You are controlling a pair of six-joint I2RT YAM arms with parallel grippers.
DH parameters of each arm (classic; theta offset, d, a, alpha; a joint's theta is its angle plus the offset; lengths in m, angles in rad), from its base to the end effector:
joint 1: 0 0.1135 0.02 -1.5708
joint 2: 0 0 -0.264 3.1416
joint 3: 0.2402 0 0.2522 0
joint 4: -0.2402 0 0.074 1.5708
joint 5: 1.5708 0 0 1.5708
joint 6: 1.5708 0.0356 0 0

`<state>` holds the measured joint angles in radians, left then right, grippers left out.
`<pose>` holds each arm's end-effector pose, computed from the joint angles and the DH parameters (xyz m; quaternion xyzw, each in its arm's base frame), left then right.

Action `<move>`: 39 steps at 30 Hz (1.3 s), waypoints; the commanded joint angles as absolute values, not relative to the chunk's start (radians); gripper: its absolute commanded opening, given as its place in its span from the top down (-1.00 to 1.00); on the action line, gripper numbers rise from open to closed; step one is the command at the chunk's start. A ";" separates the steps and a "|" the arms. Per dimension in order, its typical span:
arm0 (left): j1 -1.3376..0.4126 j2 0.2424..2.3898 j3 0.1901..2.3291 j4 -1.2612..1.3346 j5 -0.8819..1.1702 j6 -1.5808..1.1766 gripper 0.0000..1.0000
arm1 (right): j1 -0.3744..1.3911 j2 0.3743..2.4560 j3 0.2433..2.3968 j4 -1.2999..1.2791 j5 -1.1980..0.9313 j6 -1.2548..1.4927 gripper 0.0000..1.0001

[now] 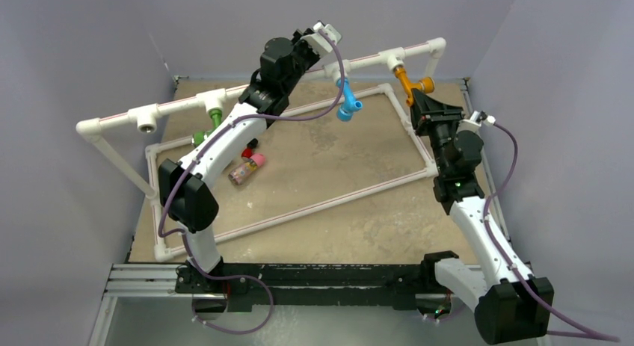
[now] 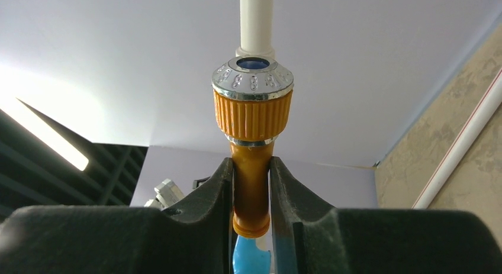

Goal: Install the water faucets

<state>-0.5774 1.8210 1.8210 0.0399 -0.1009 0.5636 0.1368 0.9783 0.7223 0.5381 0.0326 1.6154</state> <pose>0.3703 -0.2370 0.4336 0.3431 0.6020 0.0300 0.7204 0.2280 0.0302 0.3590 0.4143 0.4350 0.6079 0.5193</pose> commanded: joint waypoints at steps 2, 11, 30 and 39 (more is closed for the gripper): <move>-0.670 1.807 1.764 -0.167 0.175 0.502 1.00 | 0.150 1.043 0.807 0.620 0.016 1.587 0.47; -0.670 1.812 1.764 -0.165 0.176 0.505 1.00 | 0.150 1.062 0.820 0.622 0.021 1.568 0.39; -0.670 1.813 1.759 -0.162 0.169 0.506 1.00 | 0.149 1.018 0.827 0.559 0.063 1.507 -0.13; -0.671 1.804 1.747 -0.157 0.169 0.507 1.00 | 0.146 0.981 0.820 0.543 0.096 1.464 0.31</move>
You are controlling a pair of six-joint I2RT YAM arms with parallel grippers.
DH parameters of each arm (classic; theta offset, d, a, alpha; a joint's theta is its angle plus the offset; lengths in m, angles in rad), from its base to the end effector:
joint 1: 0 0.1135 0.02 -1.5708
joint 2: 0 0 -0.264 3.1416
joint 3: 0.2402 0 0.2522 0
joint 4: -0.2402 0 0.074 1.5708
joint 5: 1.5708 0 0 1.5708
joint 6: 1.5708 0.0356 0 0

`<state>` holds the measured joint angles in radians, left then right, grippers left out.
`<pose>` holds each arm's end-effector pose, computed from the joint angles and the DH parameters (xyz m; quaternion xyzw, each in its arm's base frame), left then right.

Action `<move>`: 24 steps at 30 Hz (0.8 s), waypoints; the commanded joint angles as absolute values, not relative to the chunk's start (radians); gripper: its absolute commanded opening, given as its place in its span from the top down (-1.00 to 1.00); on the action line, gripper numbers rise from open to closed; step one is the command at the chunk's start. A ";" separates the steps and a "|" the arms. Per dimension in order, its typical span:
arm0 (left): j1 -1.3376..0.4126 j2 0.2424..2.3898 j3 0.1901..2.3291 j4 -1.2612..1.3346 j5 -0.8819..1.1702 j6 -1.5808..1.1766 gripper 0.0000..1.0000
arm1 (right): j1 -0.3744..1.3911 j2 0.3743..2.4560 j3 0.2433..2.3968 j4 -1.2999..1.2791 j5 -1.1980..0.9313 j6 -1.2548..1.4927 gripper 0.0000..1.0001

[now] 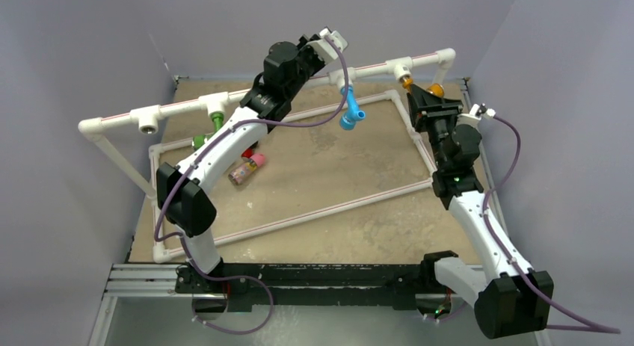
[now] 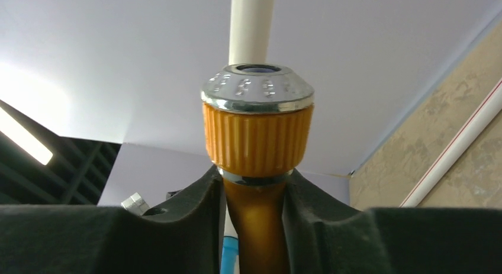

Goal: Install the water faucets

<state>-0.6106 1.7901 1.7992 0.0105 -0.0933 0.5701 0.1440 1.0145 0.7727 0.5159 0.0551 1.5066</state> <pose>0.3552 -0.2446 0.4355 0.3617 0.5995 0.0182 0.7137 0.2361 0.0322 0.3669 0.3972 0.4550 0.5742 0.5527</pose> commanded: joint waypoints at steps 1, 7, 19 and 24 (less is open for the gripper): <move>-0.671 1.804 1.745 -0.156 0.168 0.507 1.00 | 0.146 0.975 0.818 0.542 0.100 1.460 0.39; -0.671 1.802 1.746 -0.156 0.168 0.505 1.00 | 0.143 0.947 0.815 0.541 0.107 1.398 1.00; -0.671 1.808 1.747 -0.152 0.150 0.503 1.00 | 0.143 0.846 0.840 0.466 0.143 1.008 1.00; -0.671 1.811 1.750 -0.153 0.147 0.501 1.00 | 0.143 0.835 0.876 0.480 0.137 0.603 1.00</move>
<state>-0.6174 1.7817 1.7893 0.0101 -0.0921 0.5697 0.1436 0.8547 0.8127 0.4221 0.1177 0.9878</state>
